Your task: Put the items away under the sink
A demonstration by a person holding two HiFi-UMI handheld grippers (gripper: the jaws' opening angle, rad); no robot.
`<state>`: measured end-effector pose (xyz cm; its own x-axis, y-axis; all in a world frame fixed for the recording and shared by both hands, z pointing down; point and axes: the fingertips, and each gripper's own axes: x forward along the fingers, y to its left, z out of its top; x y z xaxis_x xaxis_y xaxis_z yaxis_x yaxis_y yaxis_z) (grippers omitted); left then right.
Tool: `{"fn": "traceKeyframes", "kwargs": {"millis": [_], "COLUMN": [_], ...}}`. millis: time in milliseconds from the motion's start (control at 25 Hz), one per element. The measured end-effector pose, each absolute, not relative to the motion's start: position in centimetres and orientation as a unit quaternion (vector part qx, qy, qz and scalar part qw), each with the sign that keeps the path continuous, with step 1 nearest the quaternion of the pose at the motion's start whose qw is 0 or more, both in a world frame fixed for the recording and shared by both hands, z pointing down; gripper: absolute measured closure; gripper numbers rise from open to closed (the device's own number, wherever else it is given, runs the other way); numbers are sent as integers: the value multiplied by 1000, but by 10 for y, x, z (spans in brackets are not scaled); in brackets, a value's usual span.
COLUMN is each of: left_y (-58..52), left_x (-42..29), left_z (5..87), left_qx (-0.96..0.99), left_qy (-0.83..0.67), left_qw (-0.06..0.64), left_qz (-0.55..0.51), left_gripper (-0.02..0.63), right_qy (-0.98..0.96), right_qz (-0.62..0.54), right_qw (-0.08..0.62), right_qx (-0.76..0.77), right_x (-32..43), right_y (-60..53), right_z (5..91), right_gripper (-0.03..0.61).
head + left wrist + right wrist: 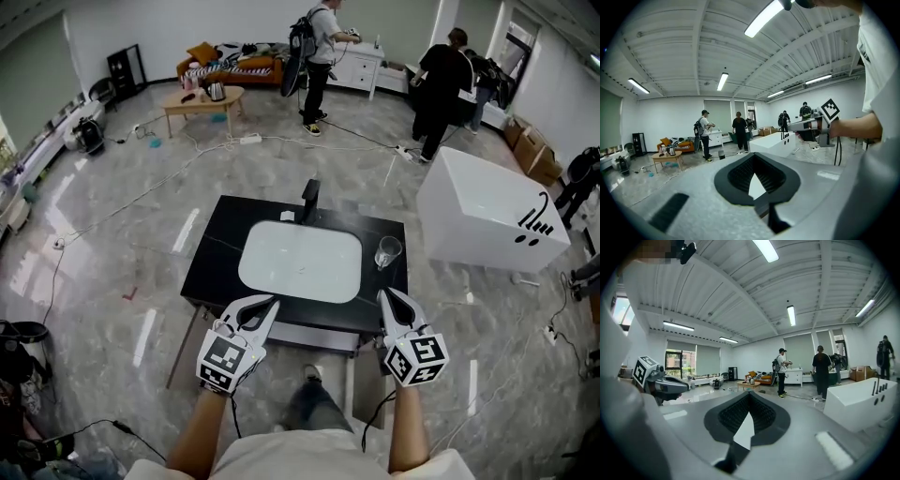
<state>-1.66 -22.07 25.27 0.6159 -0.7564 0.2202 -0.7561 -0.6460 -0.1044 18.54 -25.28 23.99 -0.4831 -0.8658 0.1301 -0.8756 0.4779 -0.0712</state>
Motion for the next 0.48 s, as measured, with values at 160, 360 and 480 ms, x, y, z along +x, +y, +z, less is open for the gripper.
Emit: {"fn": "traceKeyframes", "kwargs": {"millis": [160,360,480], "left_y": [-252,-291,-308], "left_x": [-4,5,14], "left_z": [264,274,283], "left_qx": [-901,-900,-900], "left_qy": [414,415,411], "left_qw": [-10,-20,-26], "left_qz": [-131,-135,-142], "left_gripper": [609,609,609], "right_qy": [-847,-841,-838], "right_qz": [72,91,109], "right_qw": [60,73,73], "right_qx": [523,528,530], "right_x": [203,215,223], "right_y": [-290,-329,-346], "right_z": [264,291,306], "right_gripper": [571,571,551]}}
